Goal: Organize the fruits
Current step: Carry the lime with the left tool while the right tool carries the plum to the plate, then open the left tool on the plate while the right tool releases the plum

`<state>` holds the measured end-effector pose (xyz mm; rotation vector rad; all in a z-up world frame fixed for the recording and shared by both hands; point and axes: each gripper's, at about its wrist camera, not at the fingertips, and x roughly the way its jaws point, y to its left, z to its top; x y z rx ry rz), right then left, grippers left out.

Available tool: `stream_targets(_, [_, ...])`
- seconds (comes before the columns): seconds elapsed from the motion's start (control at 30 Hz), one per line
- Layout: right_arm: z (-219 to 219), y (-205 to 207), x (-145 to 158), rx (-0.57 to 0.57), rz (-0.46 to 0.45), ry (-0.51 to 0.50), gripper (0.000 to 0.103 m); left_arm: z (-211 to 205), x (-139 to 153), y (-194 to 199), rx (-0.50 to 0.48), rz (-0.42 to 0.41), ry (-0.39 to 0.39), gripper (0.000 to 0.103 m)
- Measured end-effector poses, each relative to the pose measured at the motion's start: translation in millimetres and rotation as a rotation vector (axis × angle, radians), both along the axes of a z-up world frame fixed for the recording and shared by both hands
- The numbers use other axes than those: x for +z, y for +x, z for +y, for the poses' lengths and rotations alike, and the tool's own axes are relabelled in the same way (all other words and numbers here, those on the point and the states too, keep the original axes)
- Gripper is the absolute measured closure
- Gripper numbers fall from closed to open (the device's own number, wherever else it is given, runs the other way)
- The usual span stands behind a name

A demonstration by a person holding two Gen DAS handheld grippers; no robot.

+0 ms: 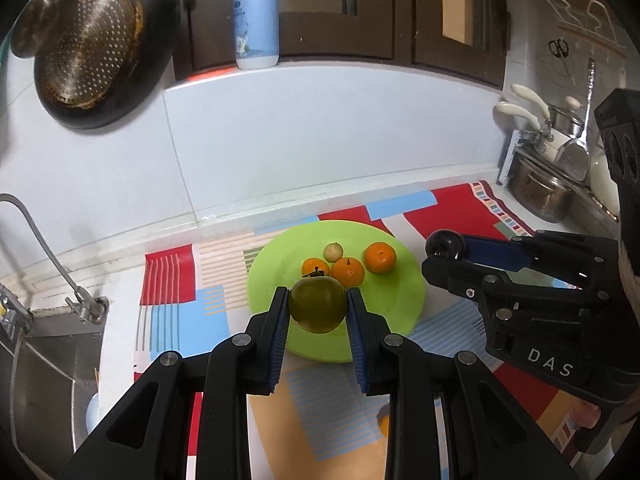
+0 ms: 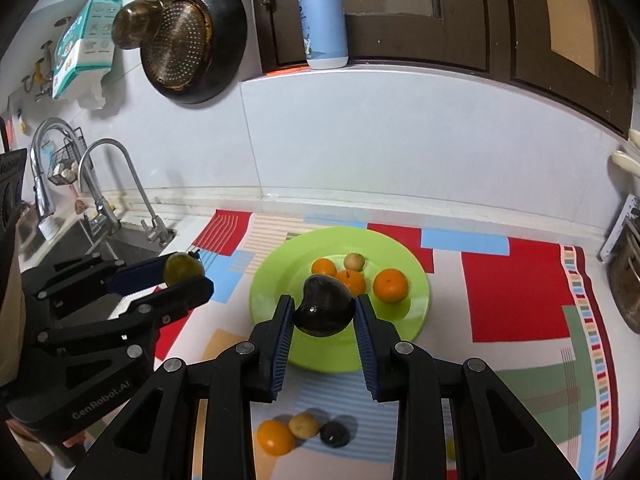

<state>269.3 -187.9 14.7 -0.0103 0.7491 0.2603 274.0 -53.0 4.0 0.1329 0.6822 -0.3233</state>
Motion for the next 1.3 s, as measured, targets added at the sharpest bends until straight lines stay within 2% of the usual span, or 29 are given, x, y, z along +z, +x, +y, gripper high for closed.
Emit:
stream_targets(0.5, [-10, 51, -31, -0.008, 0.085, -0.002, 0.071, -12, -33, 56, 0.006, 0.089, 0.006, 0.075])
stream_targets(0.83, [-17, 78, -68, -0.037, 0.161, 0.01, 0.071, -18, -66, 87, -0.004, 0.168, 0.009, 0.075])
stream_targets(1.03, [-21, 90, -87, -0.051, 0.214, 0.017, 0.071, -25, -82, 99, -0.019, 0.207, 0.015, 0.075])
stream_targets(1.3, [-24, 98, -98, -0.064, 0.236, 0.018, 0.071, -31, -95, 107, -0.031, 0.235, 0.022, 0.075])
